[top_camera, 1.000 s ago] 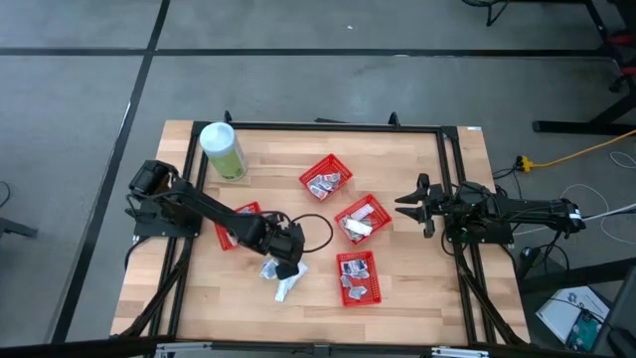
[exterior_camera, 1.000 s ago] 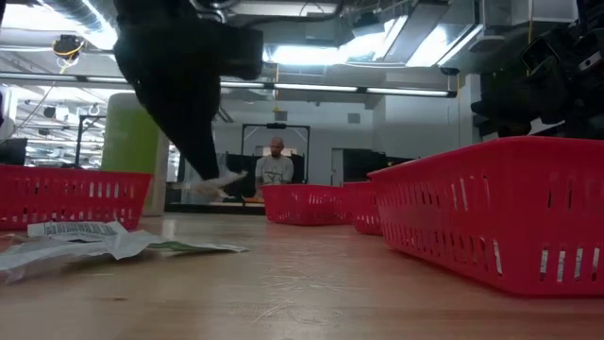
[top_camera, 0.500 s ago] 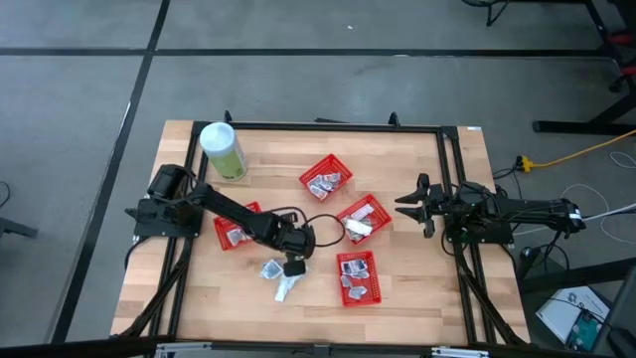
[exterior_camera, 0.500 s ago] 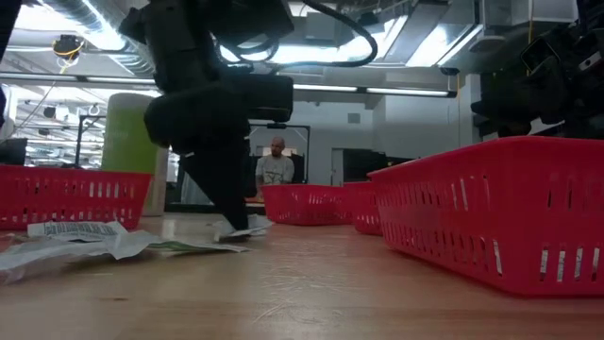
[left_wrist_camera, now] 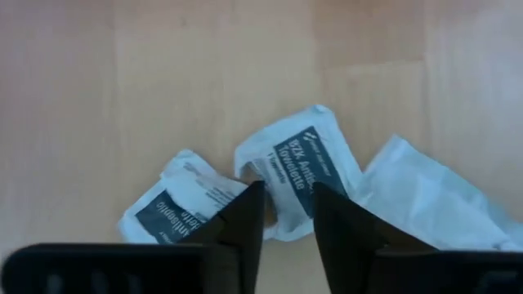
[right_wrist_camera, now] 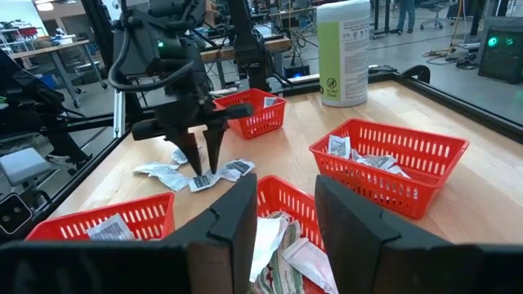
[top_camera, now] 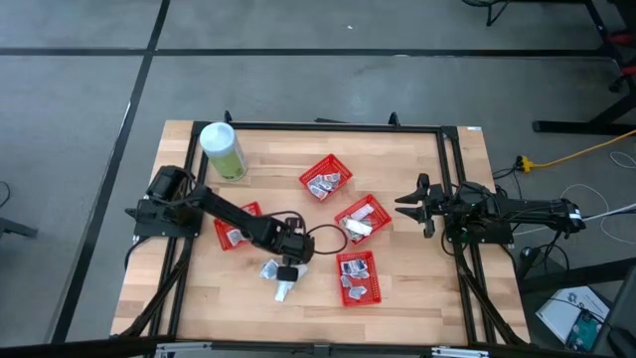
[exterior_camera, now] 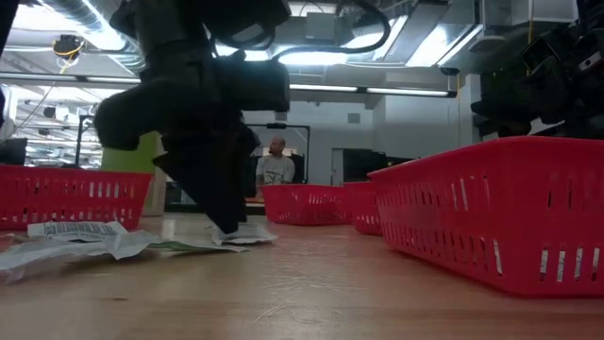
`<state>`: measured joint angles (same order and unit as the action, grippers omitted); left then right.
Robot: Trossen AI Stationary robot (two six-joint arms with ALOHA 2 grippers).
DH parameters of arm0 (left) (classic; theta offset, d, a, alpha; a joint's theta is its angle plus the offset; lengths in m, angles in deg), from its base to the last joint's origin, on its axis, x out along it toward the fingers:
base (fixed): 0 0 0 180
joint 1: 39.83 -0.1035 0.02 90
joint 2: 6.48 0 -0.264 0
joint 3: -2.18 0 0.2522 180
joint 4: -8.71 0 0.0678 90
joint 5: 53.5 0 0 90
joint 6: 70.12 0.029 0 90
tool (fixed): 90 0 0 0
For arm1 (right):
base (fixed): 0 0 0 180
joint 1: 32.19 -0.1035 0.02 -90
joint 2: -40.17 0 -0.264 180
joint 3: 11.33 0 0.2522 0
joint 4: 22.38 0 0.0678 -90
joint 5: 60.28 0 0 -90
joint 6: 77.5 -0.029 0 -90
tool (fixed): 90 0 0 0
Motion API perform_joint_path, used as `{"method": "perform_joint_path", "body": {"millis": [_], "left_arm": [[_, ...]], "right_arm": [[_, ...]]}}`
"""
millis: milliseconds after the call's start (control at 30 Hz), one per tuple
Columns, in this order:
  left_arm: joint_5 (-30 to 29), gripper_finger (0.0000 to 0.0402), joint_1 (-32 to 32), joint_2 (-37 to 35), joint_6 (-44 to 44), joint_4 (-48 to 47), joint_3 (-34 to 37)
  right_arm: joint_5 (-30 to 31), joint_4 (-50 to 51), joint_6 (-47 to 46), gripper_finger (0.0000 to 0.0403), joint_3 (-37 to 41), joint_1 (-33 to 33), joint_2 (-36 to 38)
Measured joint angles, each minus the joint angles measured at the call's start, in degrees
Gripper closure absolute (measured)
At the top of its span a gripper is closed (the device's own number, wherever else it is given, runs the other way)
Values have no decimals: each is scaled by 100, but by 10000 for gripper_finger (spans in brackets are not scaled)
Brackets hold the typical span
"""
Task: Pick & Place First Aid Supplies
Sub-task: Put the gray towelette pack into the red container
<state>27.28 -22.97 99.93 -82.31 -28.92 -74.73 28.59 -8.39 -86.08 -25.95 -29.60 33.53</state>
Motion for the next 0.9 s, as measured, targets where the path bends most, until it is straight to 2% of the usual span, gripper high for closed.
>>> {"method": "perform_joint_path", "body": {"millis": [167, 300, 400, 667, 900], "left_arm": [[-9, 270, 77, -2, 285, 111, 0], [-8, 273, 60, -4, 295, 175, 0], [-10, 296, 25, -4, 295, 161, 0], [-7, 392, 29, -4, 400, 136, 0], [-15, 399, 25, -4, 539, 143, 0]], "right_arm": [[0, 0, 0, 276, 0, 2, 0], [0, 0, 0, 276, 0, 0, 2], [1, 0, 0, 276, 0, 0, 1], [0, 0, 0, 276, 0, 0, 2], [0, 0, 0, 276, 0, 2, 0]]}}
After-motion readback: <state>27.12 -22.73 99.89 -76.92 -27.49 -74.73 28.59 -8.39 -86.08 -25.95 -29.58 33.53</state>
